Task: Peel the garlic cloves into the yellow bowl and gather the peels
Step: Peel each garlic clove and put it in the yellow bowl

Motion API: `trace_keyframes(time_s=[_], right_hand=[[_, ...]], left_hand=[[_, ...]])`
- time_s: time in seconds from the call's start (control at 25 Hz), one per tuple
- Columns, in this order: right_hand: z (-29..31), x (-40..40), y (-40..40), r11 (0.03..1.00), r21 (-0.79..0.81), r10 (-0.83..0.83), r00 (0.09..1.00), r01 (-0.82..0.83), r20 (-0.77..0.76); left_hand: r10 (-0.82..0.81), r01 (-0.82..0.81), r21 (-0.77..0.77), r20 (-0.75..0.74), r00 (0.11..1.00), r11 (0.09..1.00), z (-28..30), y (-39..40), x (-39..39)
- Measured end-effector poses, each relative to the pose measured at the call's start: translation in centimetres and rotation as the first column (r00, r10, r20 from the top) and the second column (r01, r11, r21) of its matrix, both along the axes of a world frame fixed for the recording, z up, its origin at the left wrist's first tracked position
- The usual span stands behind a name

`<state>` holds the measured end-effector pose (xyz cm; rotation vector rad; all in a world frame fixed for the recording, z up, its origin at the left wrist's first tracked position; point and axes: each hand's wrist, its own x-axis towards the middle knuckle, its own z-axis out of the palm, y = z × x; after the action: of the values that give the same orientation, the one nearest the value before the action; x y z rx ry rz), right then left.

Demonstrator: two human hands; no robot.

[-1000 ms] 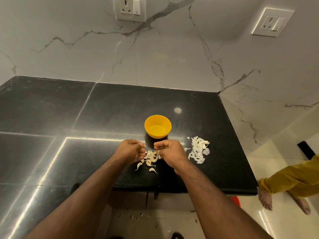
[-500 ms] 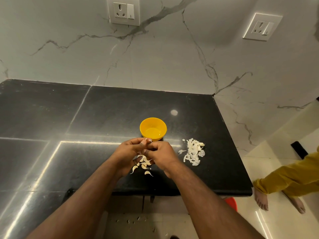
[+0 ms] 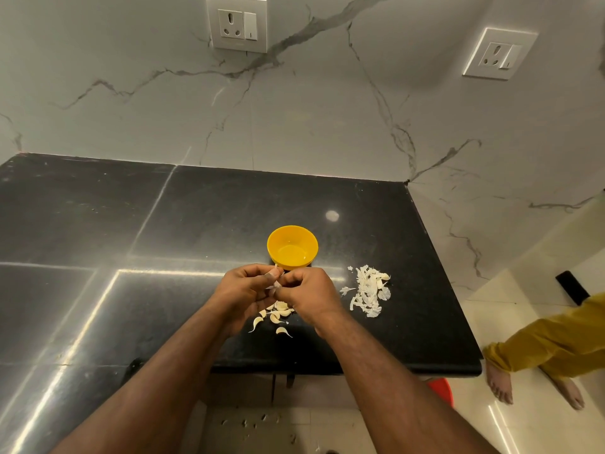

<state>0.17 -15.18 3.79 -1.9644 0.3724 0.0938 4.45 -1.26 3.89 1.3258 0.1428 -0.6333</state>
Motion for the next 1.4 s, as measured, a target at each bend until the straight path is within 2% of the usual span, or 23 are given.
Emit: trace_keyframes(time_s=[0.24,0.4,0.6,0.92,1.08,1.16,1.24,1.4], right_hand=[[0.3,0.1,-0.2,0.992,-0.126,0.015,0.998,-0.006,0.068],[0.1,-0.2,-0.2,0.986,-0.168,0.018,0.993,0.002,0.117],[-0.4,-0.3,-0.2,0.999,-0.027,-0.022,0.994,0.025,0.110],[-0.5,0.0,0.0,0.995,-0.014,-0.095,0.986,0.098,0.136],[-0.4,-0.2,0.1,0.968,0.200,-0.179,0.977,0.154,0.113],[-0.2,-0.3,0.2,0.900,0.386,-0.238,0.970,0.201,0.050],[-0.1,-0.5,0.2,0.839,0.492,-0.254,0.967,0.233,-0.026],[-0.7,-0.1,-0.1,0.918,0.329,-0.249,0.968,0.223,0.037]], left_hand=[[0.036,-0.037,0.058,0.018,0.999,0.998,0.3,-0.1,0.3],[0.072,-0.071,0.023,-0.022,0.997,0.997,0.3,-0.2,0.2],[0.094,-0.095,-0.017,-0.067,0.993,0.995,0.2,-0.2,0.1],[0.046,-0.048,-0.032,-0.051,0.998,0.998,0.7,-0.3,-0.3],[0.083,-0.091,-0.093,-0.087,0.993,0.991,0.5,-0.3,-0.3],[0.093,-0.100,-0.080,-0.086,0.992,0.992,0.4,-0.3,-0.2],[0.100,-0.105,-0.056,-0.085,0.991,0.993,0.2,-0.4,-0.2],[0.083,-0.085,-0.039,-0.041,0.996,0.996,-0.2,-0.8,-0.6]])
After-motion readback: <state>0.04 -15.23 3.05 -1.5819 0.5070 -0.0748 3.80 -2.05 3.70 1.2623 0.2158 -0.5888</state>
